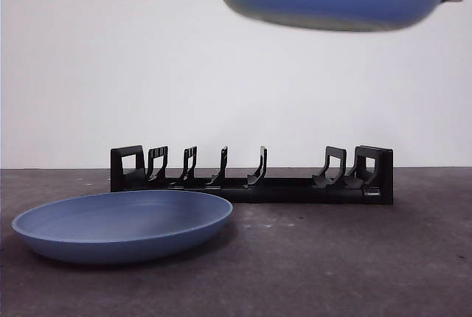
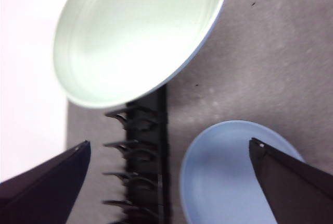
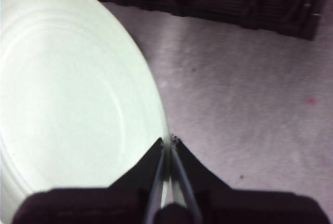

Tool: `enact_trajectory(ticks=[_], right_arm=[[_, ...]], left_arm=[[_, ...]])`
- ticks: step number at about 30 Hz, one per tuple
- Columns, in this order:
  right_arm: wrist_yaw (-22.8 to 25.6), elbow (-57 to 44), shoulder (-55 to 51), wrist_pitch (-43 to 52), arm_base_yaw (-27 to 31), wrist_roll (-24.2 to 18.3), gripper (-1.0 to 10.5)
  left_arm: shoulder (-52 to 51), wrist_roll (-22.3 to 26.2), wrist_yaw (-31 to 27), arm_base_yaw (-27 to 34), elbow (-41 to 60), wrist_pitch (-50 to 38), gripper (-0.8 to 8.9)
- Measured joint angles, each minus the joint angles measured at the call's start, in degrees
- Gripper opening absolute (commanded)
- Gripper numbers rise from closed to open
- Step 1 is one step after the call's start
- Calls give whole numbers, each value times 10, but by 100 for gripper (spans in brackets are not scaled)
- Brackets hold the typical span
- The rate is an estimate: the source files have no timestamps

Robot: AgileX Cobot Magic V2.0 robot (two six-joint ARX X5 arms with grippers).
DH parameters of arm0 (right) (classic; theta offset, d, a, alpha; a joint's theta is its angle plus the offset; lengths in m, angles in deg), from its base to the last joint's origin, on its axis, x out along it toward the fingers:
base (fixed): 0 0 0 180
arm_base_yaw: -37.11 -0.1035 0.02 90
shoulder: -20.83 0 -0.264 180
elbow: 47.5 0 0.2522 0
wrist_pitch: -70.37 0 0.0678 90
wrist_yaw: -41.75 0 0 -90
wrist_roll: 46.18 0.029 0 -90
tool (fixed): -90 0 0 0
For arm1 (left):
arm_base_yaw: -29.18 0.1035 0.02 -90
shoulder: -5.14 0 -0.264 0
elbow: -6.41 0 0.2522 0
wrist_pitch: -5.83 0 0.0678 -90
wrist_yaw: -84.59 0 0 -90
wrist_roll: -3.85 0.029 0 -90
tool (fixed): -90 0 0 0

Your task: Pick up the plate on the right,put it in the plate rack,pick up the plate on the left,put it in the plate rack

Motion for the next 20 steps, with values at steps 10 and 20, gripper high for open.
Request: enact_trajectory(ticks=[10, 20], right_arm=[[2, 11, 0, -29, -49, 0, -12], [15, 11, 0, -30, -64, 0, -12]], left_arm=[[37, 90, -32, -47, 0, -41, 621], [75, 114, -71, -76, 0, -46, 223]])
